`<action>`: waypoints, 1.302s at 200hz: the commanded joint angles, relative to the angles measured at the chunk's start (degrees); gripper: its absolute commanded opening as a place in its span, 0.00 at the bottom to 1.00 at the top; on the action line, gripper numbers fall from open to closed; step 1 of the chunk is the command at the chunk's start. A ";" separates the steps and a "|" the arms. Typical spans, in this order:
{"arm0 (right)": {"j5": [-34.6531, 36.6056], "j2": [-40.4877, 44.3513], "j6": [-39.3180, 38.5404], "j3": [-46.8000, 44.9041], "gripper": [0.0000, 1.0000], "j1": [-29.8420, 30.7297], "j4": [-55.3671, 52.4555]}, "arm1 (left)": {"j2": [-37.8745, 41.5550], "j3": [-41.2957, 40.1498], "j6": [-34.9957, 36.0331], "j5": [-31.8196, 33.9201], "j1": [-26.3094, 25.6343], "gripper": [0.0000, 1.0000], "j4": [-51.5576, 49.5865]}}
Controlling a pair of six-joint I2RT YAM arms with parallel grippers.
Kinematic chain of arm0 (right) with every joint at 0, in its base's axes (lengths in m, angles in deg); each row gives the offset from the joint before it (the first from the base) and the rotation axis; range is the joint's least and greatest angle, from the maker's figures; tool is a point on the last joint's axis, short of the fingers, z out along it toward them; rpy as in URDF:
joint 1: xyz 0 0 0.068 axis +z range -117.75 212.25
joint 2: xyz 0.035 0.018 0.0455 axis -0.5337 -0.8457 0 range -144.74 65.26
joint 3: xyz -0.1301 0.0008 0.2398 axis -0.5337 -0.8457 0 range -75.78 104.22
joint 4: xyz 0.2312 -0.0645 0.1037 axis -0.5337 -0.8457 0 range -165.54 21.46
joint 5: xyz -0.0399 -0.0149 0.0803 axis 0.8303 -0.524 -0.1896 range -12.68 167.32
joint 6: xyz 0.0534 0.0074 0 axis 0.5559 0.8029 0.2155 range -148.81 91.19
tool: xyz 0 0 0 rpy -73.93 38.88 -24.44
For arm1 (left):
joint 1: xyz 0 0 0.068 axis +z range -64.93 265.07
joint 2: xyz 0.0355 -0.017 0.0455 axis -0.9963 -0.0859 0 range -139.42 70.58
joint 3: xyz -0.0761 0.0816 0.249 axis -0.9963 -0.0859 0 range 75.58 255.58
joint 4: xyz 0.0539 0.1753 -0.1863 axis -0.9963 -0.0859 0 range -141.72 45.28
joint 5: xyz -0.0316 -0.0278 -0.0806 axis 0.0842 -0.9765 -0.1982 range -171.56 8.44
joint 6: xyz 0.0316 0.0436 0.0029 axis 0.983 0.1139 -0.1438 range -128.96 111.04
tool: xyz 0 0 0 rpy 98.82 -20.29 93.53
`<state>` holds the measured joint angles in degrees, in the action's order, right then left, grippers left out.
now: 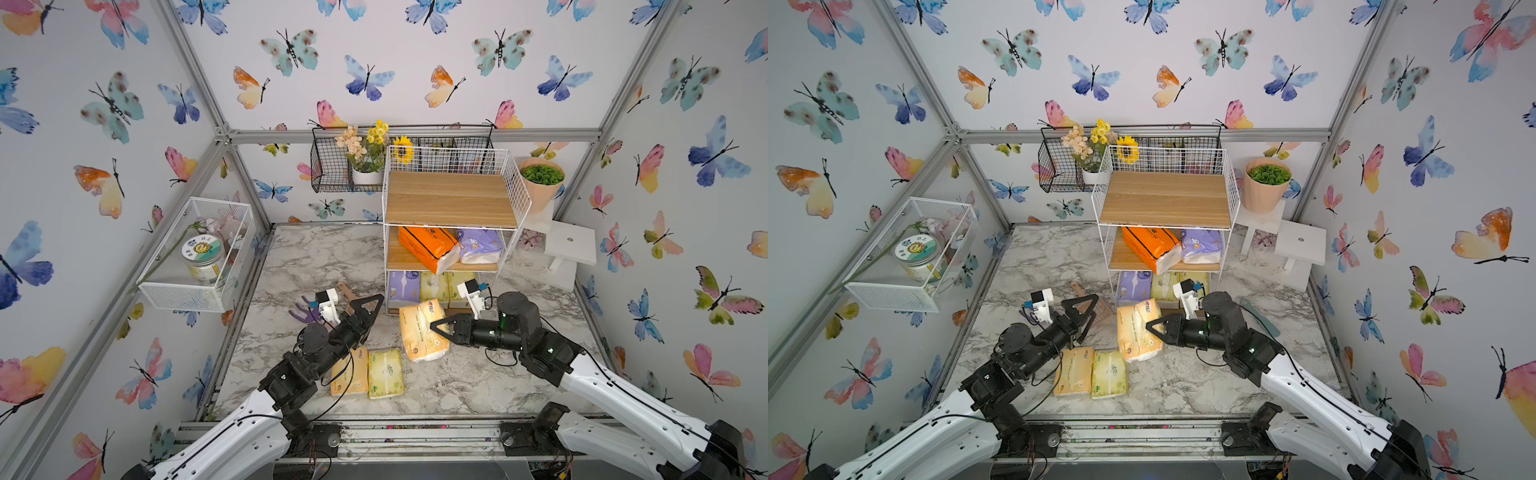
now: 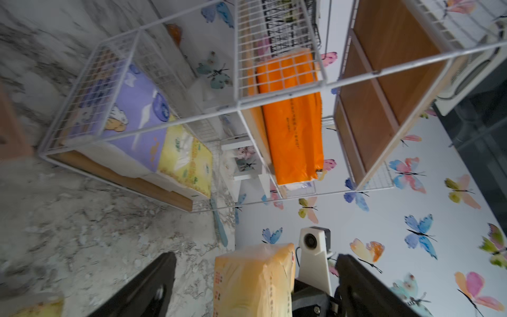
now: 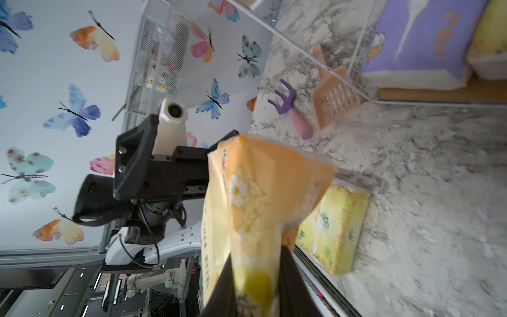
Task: Remove the tissue boxes from the shelf
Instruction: Pick up a box of tissues from the shelf, then place the box of tissues at the center of the board.
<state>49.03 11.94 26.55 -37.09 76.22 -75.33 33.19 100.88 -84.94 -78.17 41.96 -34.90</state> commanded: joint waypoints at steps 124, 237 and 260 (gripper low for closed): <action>1.84 -17.85 4.51 -17.16 0.13 1.64 19.33 | -5.64 1.64 -5.81 6.10 0.26 0.95 -15.32; 16.33 -5.20 1.36 -14.35 0.63 3.23 -6.75 | -6.03 2.18 -5.84 6.36 0.50 0.95 -15.26; 12.35 -7.10 0.50 -14.09 0.54 3.23 -5.98 | -6.22 2.03 -5.84 6.27 0.51 0.95 -15.12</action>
<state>61.35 6.52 28.38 -52.28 79.32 -76.07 26.61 101.31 -91.08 -73.71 42.24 -48.95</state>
